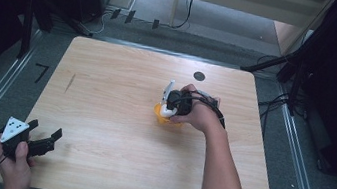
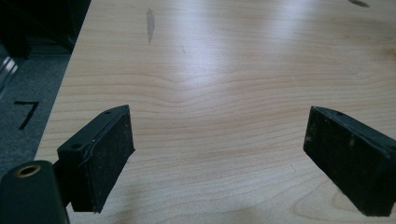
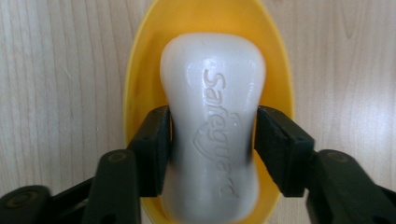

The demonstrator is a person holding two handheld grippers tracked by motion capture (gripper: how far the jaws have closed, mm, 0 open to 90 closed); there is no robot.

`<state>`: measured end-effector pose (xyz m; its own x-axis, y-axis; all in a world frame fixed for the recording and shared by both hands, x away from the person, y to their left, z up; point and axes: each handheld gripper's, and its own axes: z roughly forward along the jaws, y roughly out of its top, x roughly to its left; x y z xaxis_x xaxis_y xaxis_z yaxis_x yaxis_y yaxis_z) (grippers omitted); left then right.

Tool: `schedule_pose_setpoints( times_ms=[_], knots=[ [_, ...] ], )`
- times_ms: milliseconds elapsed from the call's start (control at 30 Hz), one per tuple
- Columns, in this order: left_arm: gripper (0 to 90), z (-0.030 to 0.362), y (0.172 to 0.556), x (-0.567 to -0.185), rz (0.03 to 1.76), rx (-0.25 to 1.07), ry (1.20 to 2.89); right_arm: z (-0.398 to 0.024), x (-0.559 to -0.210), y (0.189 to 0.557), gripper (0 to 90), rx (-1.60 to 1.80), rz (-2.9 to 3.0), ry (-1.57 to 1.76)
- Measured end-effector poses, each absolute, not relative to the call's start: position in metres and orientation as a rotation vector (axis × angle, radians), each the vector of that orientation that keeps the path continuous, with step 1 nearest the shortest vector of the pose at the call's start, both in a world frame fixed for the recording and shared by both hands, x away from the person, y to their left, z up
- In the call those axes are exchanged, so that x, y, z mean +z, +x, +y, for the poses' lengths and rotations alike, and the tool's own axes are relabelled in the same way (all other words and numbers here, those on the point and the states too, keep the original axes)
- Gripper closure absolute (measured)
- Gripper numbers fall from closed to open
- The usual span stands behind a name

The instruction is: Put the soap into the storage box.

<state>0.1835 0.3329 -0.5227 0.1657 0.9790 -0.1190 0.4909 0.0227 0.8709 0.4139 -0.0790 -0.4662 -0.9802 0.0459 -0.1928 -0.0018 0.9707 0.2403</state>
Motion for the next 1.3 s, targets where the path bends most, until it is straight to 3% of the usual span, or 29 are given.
schedule_pose_setpoints(
  times_ms=[800, 1300],
  knots=[
    [8.9, 0.332, 0.184, -0.523, 1.444, 0.729, 1.603, -0.114, -0.44, 0.409, 43.1, 0.458, 2.879, 0.146],
    [8.9, 0.332, 0.184, -0.523, 1.444, 0.733, 1.608, -0.147, -0.441, 0.402, 42.6, 0.482, 2.867, 0.224]
  ],
)
